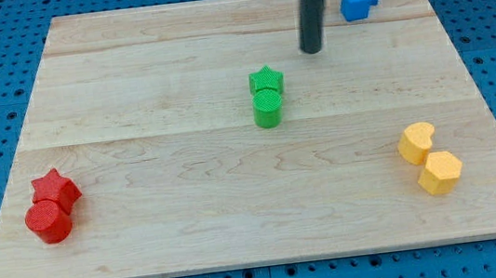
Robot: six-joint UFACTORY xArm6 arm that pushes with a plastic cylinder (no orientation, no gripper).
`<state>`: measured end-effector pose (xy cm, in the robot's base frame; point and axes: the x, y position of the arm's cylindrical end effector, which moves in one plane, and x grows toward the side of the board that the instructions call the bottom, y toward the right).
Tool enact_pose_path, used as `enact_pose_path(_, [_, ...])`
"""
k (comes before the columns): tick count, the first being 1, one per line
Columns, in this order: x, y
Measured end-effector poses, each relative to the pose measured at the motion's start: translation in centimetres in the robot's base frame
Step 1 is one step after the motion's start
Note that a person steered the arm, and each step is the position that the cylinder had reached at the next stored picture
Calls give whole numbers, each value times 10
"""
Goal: Place the blue cube to the left of the blue triangle
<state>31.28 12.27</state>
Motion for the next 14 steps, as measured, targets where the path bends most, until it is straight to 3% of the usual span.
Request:
enact_pose_path(1, [-22,56])
enact_pose_path(3, [-44,100])
enact_pose_path(7, [-52,94])
enact_pose_path(9, [-52,10])
enact_pose_path(10, [-71,9])
enact_pose_path(11, [-59,12])
enact_pose_path(14, [70,20])
